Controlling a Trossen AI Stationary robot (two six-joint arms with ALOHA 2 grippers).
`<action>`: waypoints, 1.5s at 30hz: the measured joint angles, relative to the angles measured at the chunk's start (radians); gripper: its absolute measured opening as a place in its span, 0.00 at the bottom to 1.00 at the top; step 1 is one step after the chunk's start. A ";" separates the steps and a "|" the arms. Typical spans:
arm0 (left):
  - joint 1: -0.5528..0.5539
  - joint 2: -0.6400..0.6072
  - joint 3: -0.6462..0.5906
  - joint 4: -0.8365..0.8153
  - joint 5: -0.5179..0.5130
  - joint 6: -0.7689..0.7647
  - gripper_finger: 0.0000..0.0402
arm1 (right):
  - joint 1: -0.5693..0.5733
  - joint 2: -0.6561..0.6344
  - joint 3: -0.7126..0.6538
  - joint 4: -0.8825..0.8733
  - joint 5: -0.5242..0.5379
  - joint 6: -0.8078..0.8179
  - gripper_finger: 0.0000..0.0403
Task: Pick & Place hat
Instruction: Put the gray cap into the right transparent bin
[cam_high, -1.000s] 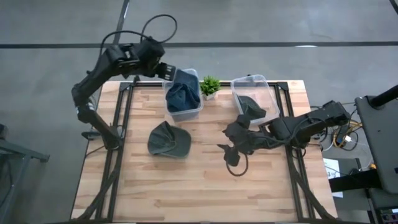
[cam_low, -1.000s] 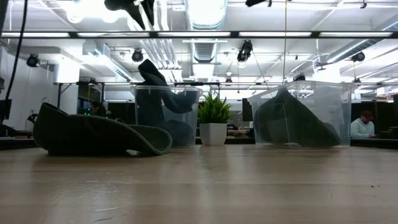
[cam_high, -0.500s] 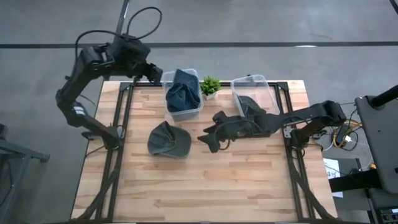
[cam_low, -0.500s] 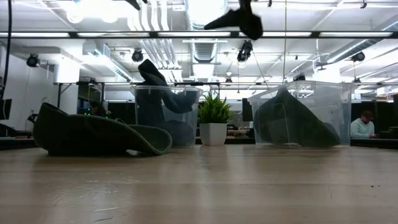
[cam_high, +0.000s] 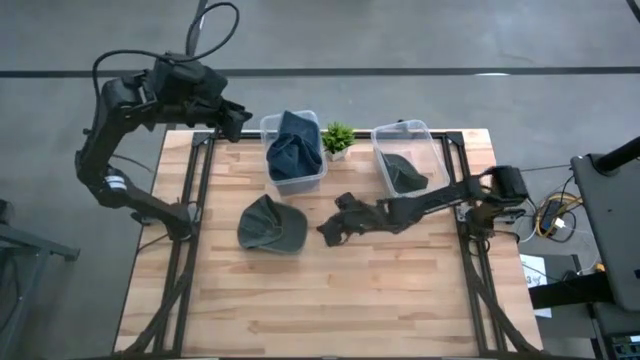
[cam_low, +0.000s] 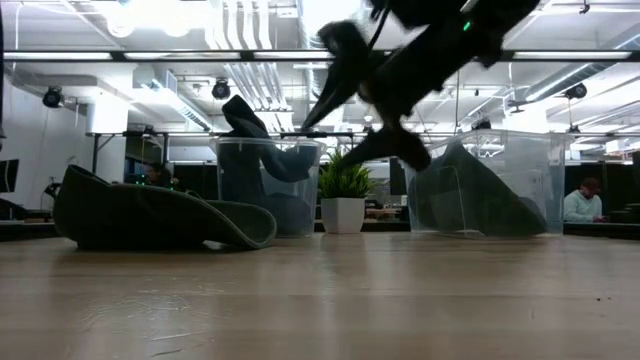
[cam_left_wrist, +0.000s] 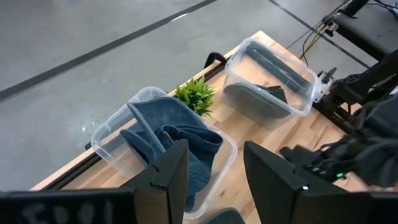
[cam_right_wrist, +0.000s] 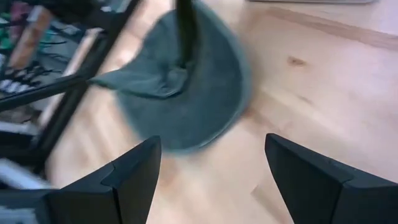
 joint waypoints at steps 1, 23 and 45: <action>0.000 -0.001 0.000 0.000 0.000 0.000 0.37 | -0.005 0.027 0.012 0.004 0.002 0.000 0.70; 0.000 -0.008 0.000 0.000 0.046 0.013 0.37 | -0.070 0.350 0.306 -0.045 -0.053 -0.054 0.62; 0.001 -0.007 -0.001 0.008 0.046 0.031 0.37 | -0.143 0.395 0.261 0.117 -0.198 -0.034 0.60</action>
